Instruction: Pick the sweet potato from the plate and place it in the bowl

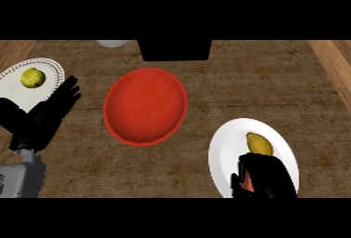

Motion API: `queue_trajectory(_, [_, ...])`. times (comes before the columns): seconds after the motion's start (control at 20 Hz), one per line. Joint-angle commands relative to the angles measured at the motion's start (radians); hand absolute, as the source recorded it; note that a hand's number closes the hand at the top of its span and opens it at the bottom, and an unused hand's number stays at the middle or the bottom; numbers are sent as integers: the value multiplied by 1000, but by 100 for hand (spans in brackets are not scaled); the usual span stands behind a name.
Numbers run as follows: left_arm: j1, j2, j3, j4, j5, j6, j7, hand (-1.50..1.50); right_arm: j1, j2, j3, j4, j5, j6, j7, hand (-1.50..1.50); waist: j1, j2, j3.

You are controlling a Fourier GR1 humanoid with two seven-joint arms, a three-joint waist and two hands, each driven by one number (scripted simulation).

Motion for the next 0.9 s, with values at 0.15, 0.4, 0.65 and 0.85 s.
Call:
queue_trajectory(0.15, [53,-23,-20,-13,-9,-12,-34,0,78,27,171,-444,92,237,221,150,16,2,-1])
queue_trajectory(0.4, [-22,-39,-42,15,-51,34,0,0,-5,55,293,-617,169,437,337,150,14,5,0])
queue_trajectory(0.65, [-52,8,5,25,10,-20,17,0,-220,99,454,-632,125,575,602,150,23,7,-2])
queue_trajectory(0.85, [-49,21,14,3,12,-19,37,0,-294,99,448,-546,-3,390,673,150,33,9,-2])
